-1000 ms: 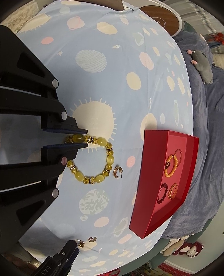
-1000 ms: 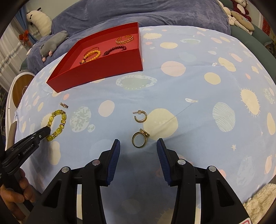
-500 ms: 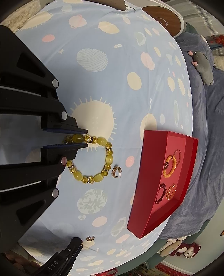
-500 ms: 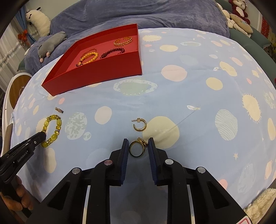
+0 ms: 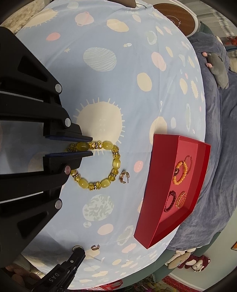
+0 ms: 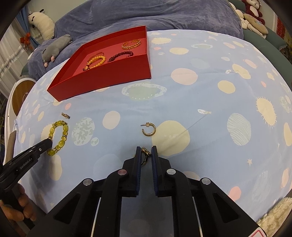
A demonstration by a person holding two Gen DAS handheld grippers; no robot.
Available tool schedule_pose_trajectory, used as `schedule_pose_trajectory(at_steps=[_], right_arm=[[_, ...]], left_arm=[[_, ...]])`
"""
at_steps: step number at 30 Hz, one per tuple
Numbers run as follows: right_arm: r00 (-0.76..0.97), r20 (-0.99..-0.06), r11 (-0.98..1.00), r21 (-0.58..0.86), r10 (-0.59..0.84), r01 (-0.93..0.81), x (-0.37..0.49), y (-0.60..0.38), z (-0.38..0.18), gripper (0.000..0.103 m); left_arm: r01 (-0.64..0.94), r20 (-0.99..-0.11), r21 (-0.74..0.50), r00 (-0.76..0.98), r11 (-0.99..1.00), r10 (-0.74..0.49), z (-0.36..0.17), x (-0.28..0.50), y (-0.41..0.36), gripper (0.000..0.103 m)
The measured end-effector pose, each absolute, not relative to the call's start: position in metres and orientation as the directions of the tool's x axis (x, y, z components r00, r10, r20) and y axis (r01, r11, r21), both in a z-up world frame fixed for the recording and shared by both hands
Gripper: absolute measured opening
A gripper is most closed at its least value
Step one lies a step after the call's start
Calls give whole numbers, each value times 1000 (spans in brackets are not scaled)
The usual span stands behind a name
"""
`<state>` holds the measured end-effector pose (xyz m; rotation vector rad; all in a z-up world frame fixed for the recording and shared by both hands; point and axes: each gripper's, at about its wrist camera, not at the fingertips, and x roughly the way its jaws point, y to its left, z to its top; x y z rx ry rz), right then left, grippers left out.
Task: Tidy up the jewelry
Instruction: 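Carry the yellow bracelet and gold ring into the red box and open both tools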
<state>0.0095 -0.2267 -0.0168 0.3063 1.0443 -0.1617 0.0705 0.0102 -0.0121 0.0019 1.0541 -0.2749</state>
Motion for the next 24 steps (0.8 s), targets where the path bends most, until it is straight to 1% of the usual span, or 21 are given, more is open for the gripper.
schedule_pose_trajectory(at_steps=[9, 24], right_arm=[[521, -852, 947, 207, 51, 245, 4, -220, -3, 10], [564, -820, 947, 251, 98, 200, 6, -212, 25, 10]], left_arm=[[230, -852, -211, 433, 950, -294, -2, 66, 7, 10], [274, -806, -262, 466, 925, -366, 52, 73, -3, 10]])
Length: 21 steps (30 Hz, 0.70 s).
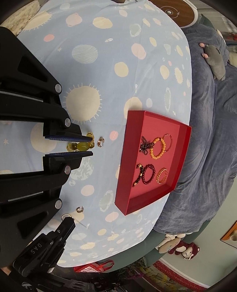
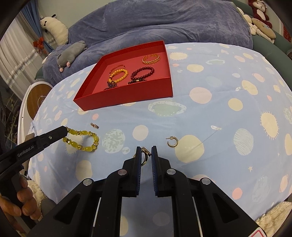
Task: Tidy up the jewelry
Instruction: 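Carry the yellow bracelet and gold ring into the red box and open both tools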
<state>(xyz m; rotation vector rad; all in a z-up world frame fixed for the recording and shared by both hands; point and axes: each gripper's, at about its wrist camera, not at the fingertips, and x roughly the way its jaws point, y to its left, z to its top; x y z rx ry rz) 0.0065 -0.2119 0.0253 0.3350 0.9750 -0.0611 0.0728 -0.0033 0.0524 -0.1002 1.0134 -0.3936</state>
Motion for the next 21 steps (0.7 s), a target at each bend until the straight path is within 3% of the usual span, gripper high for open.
schedule_pose_trajectory(at_steps=[11, 21], right_arm=[[595, -794, 949, 271, 126, 160, 30, -215, 48, 10], [649, -749, 956, 270, 132, 117, 109, -231, 78, 10]], left_arm=[[351, -744, -281, 509, 893, -433, 108, 103, -25, 10], [412, -696, -247, 554, 877, -456, 141, 166, -61, 10]])
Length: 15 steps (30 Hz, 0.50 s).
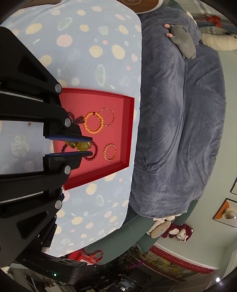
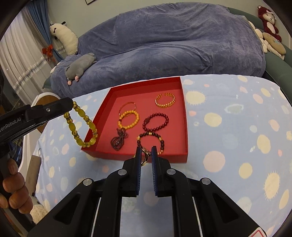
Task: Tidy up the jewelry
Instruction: 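Carry the yellow bracelet and gold ring into the red box and open both tools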
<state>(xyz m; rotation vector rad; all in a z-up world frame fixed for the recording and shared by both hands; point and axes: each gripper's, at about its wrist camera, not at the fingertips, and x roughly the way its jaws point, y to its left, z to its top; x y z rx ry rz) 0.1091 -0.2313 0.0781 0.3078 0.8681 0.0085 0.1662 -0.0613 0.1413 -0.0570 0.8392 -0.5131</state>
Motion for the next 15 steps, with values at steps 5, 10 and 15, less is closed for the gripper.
schedule_pose_trajectory(at_steps=[5, 10, 15], right_arm=[[653, -744, 958, 267, 138, 101, 159, -238, 79, 10], [639, -755, 956, 275, 145, 108, 204, -243, 68, 10], [614, -777, 960, 258, 140, 109, 239, -245, 47, 10]], left_arm=[[415, -702, -248, 545, 875, -458, 134, 207, -78, 10], [430, -713, -226, 539, 874, -449, 119, 241, -94, 10], [406, -728, -223, 536, 886, -429, 98, 271, -97, 10]])
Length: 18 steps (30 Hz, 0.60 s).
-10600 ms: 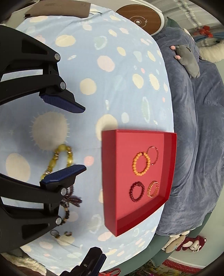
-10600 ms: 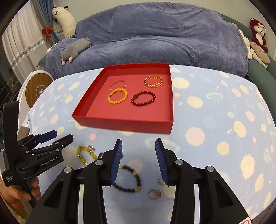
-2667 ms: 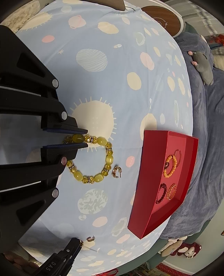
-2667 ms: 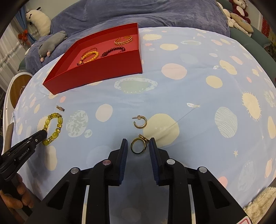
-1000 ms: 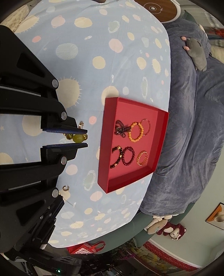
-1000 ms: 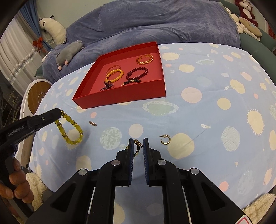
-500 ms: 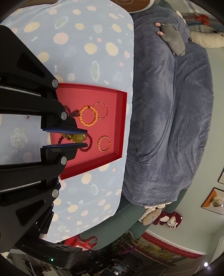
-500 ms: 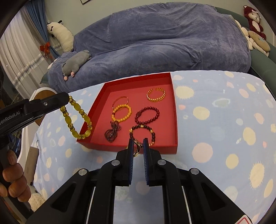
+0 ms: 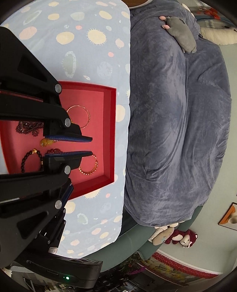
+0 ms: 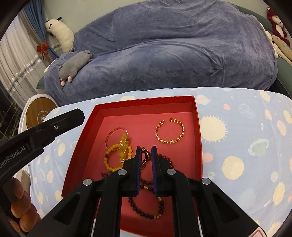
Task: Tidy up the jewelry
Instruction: 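Carry the yellow bracelet and gold ring into the red box and open both tools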
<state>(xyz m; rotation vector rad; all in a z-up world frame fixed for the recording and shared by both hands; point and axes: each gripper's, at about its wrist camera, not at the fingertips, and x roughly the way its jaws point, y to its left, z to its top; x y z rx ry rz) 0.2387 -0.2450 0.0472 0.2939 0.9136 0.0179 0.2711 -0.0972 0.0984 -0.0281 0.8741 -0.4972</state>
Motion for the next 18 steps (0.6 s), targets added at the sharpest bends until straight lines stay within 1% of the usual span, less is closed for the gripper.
schedule_pose_trajectory(at_steps=[5, 12, 15, 17, 18], right_arm=[[586, -799, 965, 240, 132, 110, 263, -244, 30, 10], [543, -832, 969, 213, 115, 122, 278, -244, 9, 11], [539, -838, 972, 192, 92, 133, 277, -244, 5, 17], [545, -834, 972, 193, 88, 137, 274, -244, 6, 25], [552, -830, 972, 191, 84, 140, 271, -245, 8, 26]], left_arm=[[388, -748, -201, 533, 899, -397, 80, 290, -96, 10], [349, -778, -193, 515, 917, -360, 56, 295, -82, 10], [330, -787, -191, 511, 925, -345, 48, 292, -76, 10], [323, -791, -181, 513, 929, -333, 44, 289, -73, 10], [322, -791, -175, 516, 930, -328, 43, 287, -72, 10]])
